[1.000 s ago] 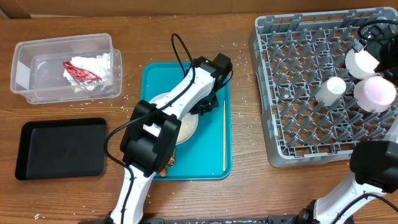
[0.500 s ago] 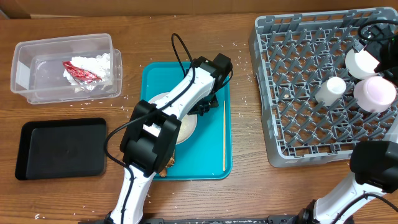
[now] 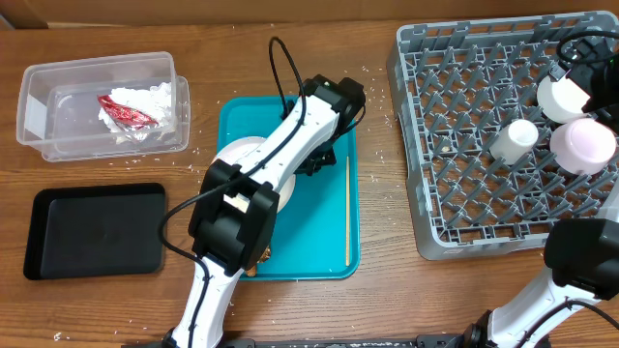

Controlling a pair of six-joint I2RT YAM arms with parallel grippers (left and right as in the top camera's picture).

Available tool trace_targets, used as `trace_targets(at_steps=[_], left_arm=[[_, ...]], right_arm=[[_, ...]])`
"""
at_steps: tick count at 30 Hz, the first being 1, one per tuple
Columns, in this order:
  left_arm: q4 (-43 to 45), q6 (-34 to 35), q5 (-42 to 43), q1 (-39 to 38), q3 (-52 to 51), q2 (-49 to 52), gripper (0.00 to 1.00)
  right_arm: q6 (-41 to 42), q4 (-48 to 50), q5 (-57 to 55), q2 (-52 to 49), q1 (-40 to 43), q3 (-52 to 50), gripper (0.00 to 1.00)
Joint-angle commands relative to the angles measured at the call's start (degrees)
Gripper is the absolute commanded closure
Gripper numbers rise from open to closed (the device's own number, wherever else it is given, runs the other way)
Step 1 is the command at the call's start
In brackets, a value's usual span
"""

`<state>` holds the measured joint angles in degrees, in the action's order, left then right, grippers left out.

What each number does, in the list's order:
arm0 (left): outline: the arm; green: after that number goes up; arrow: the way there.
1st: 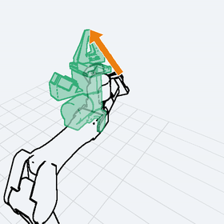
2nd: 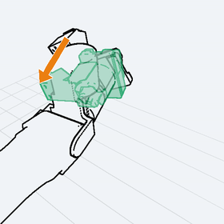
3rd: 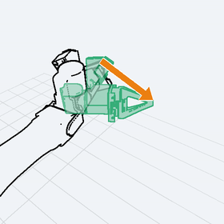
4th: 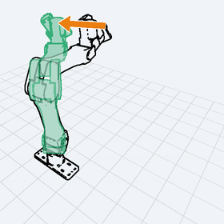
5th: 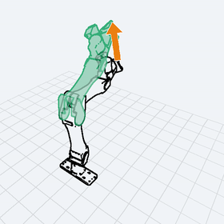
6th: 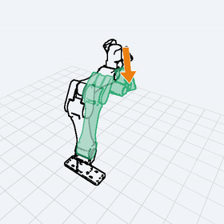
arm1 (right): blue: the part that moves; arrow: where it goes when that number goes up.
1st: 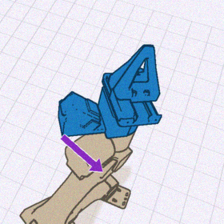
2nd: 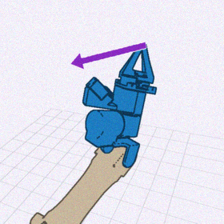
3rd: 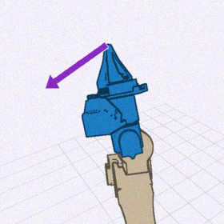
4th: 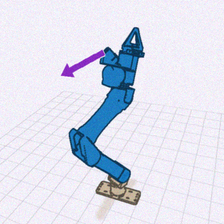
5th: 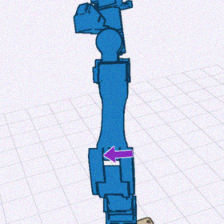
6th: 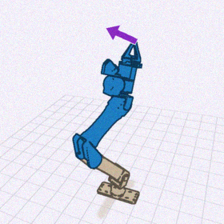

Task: Sort waste into correct bins and load items into the dishwasher
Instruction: 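Grasp the white plate rim with the left gripper, then lift the plate and carry it left over the black tray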

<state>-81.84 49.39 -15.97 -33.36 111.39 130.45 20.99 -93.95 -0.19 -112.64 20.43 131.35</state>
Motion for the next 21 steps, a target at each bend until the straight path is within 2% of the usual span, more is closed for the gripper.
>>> trace_targets(at_steps=[1,11,21], left_arm=[[-3.2,-0.3,-6.2,-0.2,4.5,0.0,0.96],[-15.0,4.8,-9.2,1.3,12.3,0.0,0.96],[-15.0,3.5,-4.1,10.4,14.5,-5.9,0.96]], right_arm=[[0.5,0.2,0.3,2.6,-0.1,1.8,0.0],[0.5,0.2,0.3,2.6,-0.1,1.8,0.0],[0.5,0.2,0.3,2.6,-0.1,1.8,0.0]])
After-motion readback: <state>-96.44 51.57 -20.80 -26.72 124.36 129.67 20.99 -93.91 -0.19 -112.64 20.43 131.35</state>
